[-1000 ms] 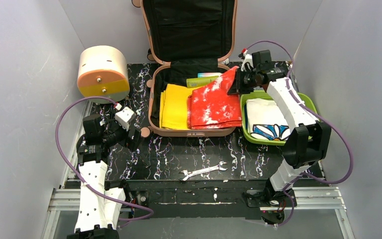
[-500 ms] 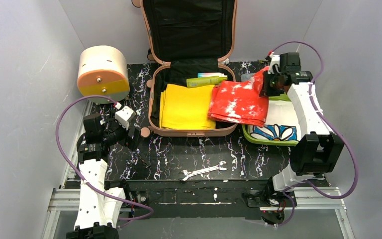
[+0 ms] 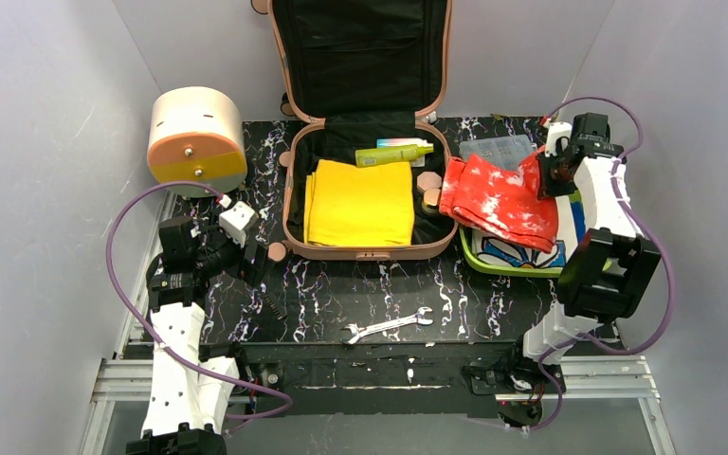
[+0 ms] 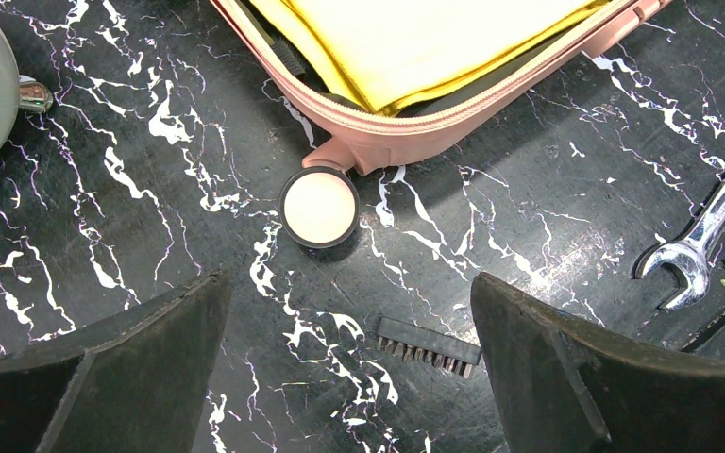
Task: Open, take out, and arrange the luggage
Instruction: Place the clothes in the bin.
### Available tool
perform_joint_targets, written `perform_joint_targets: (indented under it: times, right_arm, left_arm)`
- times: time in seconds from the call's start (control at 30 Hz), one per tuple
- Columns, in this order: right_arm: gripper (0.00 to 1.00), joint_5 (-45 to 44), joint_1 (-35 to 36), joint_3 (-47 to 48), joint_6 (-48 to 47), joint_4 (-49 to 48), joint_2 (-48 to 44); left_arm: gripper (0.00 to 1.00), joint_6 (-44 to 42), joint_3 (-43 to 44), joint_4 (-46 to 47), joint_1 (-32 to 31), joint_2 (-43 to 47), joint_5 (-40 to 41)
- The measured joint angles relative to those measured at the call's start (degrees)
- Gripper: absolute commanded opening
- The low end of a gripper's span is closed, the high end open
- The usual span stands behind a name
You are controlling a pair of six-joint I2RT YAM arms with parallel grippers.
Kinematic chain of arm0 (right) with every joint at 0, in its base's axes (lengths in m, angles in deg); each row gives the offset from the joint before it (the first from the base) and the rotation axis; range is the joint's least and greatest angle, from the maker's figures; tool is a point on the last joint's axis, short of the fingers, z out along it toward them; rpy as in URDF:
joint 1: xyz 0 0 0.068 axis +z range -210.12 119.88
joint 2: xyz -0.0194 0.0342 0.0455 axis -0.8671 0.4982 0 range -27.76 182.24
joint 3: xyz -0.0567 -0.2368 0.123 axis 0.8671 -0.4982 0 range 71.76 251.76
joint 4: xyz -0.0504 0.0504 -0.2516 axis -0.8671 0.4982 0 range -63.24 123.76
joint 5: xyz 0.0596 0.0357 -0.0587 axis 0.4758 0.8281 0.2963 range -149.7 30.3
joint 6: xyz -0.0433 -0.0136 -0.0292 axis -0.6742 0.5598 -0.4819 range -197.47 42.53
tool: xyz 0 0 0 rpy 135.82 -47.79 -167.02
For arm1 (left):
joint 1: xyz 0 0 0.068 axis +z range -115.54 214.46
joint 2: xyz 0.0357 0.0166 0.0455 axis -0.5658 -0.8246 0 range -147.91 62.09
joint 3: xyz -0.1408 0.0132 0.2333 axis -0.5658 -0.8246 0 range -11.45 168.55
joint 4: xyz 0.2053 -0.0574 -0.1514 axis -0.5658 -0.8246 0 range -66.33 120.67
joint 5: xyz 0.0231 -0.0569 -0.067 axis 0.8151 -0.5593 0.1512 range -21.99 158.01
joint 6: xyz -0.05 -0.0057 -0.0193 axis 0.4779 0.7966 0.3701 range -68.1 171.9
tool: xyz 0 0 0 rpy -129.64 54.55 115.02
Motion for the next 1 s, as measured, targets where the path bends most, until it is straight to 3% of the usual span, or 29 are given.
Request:
perform_joint_targets:
  times: [0.53,0.8,1.0]
  right_arm:
    - [0.01,-9.27,-2.32,3.96,-12.74,0.35,4.63]
    - [0.01,-8.09,-2.32,4.33,-13.29,0.96,5.09]
    - [0.01,-0.57,-1.86,10.62,-9.94,7.13,3.96]
  left_arm:
    - [0.98,-0.02,-0.02,0.02,0.0,0.0,0.0]
    - [0.98,0.0,0.0,0.04,0.0,-0.02,0.0]
    - [0.98,0.02,-0.02,0.09,0.0,-0.17,0.0]
